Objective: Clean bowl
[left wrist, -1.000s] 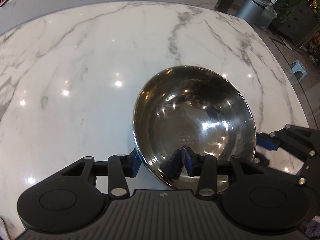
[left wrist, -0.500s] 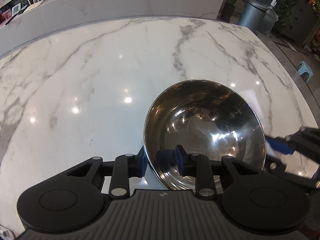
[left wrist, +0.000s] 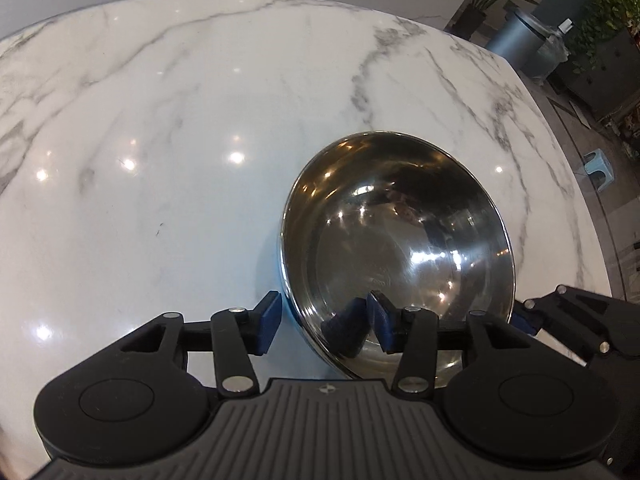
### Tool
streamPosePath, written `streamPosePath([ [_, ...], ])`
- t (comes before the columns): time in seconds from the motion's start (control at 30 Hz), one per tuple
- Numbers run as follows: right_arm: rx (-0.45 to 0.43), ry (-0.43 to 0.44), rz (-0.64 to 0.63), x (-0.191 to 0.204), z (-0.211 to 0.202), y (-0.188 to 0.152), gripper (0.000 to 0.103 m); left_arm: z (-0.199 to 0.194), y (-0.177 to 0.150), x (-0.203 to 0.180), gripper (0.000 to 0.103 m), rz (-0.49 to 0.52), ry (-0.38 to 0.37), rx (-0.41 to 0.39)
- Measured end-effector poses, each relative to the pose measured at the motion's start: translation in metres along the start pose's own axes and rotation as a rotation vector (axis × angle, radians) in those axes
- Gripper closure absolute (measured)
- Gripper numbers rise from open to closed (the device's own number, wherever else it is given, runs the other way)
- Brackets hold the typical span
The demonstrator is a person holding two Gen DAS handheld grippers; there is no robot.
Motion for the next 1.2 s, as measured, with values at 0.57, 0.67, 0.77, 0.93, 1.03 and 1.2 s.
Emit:
streamPosePath([
  [0.57, -0.105, -0.051, 0.018, -0.017, -0.02, 0.015, 0.086, -0.006, 0.012, -0.005, 0.081, 0.121, 0.068, -0.114],
  [0.67, -0.075, -0.041, 0.027, -0.016, -0.012, 0.013, 0.087, -0.006, 0.011, -0.004, 0.08, 0.102, 0.06, -0.102],
  [0.77, -0.033, -0.045, 0.039, -0.016, -0.004, 0.006, 0.088, -0.005, 0.01, -0.002, 0.074, 0.07, 0.049, -0.084],
  [0.93, -0.002, -0.049, 0.076, -0.022, 0.003, 0.0, 0.088, -0.001, 0.003, -0.004, 0.062, 0.04, 0.018, -0.044],
  [1.03, 0.001, -0.049, 0.082, -0.022, 0.004, -0.001, 0.088, -0.002, 0.001, -0.005, 0.062, 0.037, 0.014, -0.037],
  [1.2, 0.011, -0.052, 0.107, -0.022, 0.005, -0.003, 0.087, -0.001, 0.0, -0.005, 0.062, 0.018, 0.002, -0.028],
])
Point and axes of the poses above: each gripper's, at about its wrist camera, not at the fingertips, and z roughly the way its jaws point, x to its left, y to its top, the point moved 5 cm from there along z, roughly the way its jaws point, and after that the axes turned 9 degrees about -x, right-handed, at the moved point
